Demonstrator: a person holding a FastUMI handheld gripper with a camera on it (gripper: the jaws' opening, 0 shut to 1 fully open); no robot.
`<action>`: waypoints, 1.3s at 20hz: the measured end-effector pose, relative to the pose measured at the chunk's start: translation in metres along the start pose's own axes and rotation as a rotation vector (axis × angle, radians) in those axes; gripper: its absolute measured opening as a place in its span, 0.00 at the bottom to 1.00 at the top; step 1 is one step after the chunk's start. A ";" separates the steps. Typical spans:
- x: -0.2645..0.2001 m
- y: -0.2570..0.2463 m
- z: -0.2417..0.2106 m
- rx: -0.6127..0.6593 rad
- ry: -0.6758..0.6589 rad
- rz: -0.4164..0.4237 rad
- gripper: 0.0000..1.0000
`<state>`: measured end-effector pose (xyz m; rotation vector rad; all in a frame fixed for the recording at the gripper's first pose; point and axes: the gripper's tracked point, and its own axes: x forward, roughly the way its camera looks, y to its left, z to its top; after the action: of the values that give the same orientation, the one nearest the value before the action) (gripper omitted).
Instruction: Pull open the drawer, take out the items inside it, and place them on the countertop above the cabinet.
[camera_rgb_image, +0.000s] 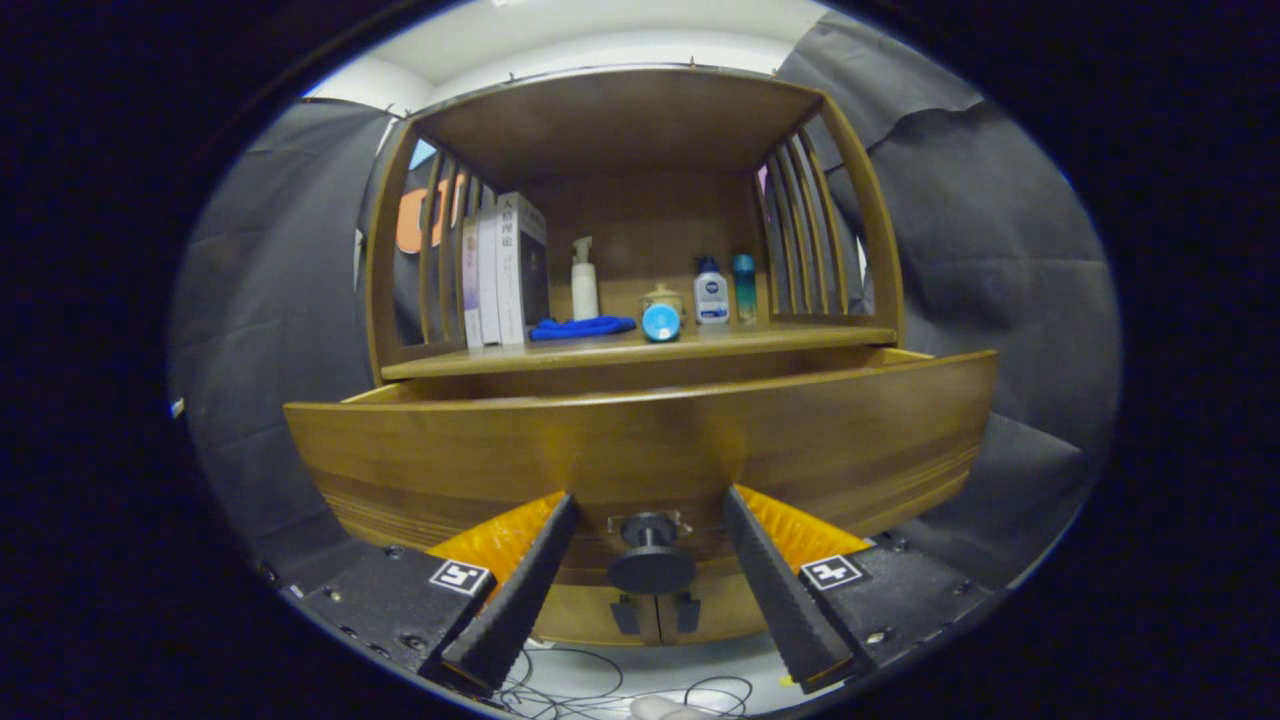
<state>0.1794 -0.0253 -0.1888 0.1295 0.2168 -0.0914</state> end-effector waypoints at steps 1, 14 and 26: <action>0.004 0.002 0.002 0.011 0.000 -0.002 0.98; 0.089 0.008 0.019 0.046 0.004 -0.002 0.99; 0.095 0.009 0.020 0.026 0.089 -0.002 0.99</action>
<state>0.2767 -0.0267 -0.1893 0.1591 0.3049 -0.0902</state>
